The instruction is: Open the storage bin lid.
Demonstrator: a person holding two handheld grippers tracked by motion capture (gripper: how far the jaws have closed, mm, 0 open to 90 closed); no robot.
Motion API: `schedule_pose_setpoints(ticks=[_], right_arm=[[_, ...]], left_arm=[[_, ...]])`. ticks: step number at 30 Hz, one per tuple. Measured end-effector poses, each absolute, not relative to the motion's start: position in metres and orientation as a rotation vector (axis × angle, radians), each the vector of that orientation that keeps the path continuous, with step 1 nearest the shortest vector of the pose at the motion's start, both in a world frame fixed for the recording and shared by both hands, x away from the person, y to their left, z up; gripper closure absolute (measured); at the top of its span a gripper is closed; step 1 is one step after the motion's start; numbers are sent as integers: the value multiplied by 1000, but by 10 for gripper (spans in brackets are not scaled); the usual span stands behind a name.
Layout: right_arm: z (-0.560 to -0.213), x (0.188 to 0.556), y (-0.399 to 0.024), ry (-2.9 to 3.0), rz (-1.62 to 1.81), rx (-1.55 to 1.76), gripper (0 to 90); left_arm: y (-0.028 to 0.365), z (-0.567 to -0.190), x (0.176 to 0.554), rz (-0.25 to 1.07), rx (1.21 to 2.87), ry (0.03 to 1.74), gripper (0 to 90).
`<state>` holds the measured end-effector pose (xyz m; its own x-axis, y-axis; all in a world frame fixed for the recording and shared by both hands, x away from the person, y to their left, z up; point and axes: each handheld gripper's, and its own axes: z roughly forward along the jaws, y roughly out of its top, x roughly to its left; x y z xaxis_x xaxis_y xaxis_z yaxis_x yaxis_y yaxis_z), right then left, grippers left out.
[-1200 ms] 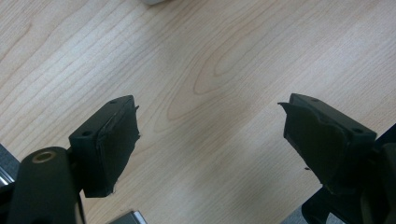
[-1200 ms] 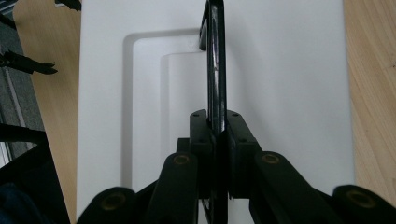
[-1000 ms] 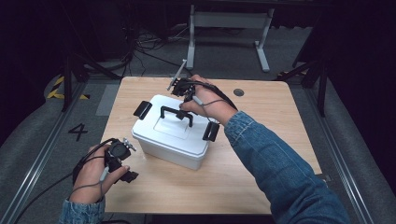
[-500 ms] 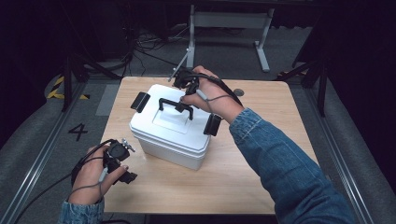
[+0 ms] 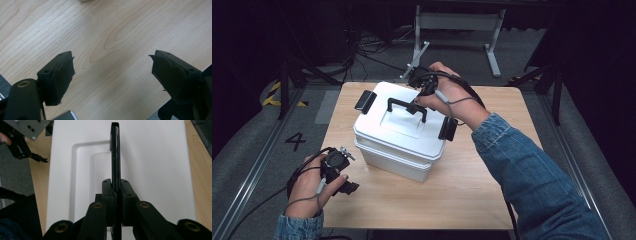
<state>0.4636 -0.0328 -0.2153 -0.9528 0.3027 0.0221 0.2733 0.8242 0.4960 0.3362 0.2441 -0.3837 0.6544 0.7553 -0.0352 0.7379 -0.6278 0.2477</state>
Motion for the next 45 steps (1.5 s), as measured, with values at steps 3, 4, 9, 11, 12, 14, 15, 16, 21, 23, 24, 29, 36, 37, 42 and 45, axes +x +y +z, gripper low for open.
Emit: schedule_pose_setpoints(ticks=[3, 4, 9, 11, 12, 14, 15, 16, 21, 23, 24, 29, 36, 37, 42, 45], right_arm=[[-211, 461, -48, 2935, 794, 464, 844], [-210, 461, -54, 2927, 801, 463, 844], [-207, 460, -82, 2903, 813, 505, 844], [-207, 460, -95, 2893, 787, 526, 844], [-207, 459, -99, 2890, 777, 533, 844], [-206, 459, -111, 2879, 764, 561, 844], [-206, 460, -116, 2872, 764, 578, 844], [-206, 460, -123, 2865, 768, 593, 844], [-207, 461, -149, 2845, 770, 654, 844], [-208, 463, -160, 2837, 771, 680, 844], [-209, 463, -164, 2834, 771, 690, 844], [-209, 465, -186, 2806, 752, 733, 844], [-210, 466, -213, 2787, 755, 792, 844], [-211, 466, -217, 2784, 753, 801, 844], [-216, 467, -238, 2775, 741, 842, 844], [-219, 467, -248, 2766, 745, 869, 844]], left_arm=[[247, -384, 338, 78, 2642, 1216, 193], [248, -384, 338, 71, 2643, 1220, 198], [251, -381, 338, 69, 2607, 1241, 204], [253, -381, 338, 67, 2600, 1255, 208], [254, -381, 338, 74, 2604, 1247, 210], [255, -381, 338, 68, 2600, 1251, 210], [256, -381, 338, 54, 2593, 1263, 210], [256, -381, 338, 53, 2590, 1266, 211], [257, -382, 339, 49, 2590, 1266, 207], [258, -381, 340, 73, 2599, 1259, 205], [257, -382, 339, 55, 2577, 1278, 200], [259, -380, 338, 42, 2554, 1281, 185], [261, -381, 338, 55, 2568, 1271, 188], [261, -381, 338, 55, 2561, 1273, 188], [263, -381, 339, 68, 2560, 1265, 186], [264, -382, 340, 71, 2565, 1262, 184]])
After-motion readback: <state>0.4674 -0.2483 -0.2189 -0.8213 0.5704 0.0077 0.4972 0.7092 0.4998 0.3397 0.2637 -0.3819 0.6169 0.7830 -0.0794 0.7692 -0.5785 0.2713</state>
